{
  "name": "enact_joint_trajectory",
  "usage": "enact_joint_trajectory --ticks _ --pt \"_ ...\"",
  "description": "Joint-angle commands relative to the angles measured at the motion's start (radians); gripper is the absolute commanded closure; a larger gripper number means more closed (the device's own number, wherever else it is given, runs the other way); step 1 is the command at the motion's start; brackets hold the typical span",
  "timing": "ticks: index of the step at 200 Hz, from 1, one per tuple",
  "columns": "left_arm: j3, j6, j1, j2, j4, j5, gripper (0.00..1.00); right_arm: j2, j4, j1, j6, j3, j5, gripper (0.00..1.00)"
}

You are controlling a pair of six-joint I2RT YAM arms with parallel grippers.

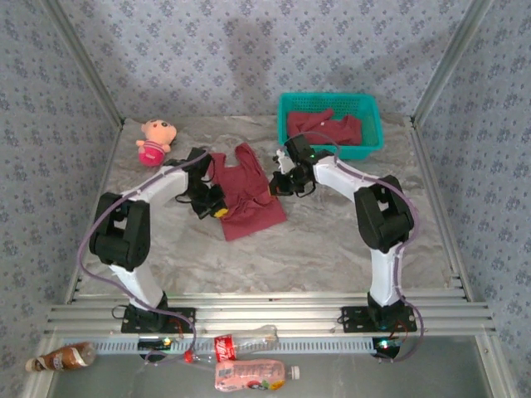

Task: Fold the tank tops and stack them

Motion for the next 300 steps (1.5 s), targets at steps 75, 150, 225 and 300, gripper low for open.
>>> enact_joint_trajectory --ticks 75,150,225,300 --pt "0.148 0.11 0.064 0.12 -0.046 -0.049 0.65 0.135 0.112 -0.057 0.118 0.112 -0.016 0.77" --pt "0.156 0.137 -0.033 -0.071 -0.2 -0.177 0.46 -0.071 0.019 -0.051 -0.162 -0.014 0.008 0.61" --pt "-0.009 0.141 -0.188 0.011 -0.045 -0.154 0.52 -0.106 0.15 0.069 -0.339 -0.213 0.018 0.64" --pt "0.24 0.308 -0.074 0.177 -0.139 -0.161 0.54 0.077 0.152 0.067 -0.306 -0.007 0.041 0.65"
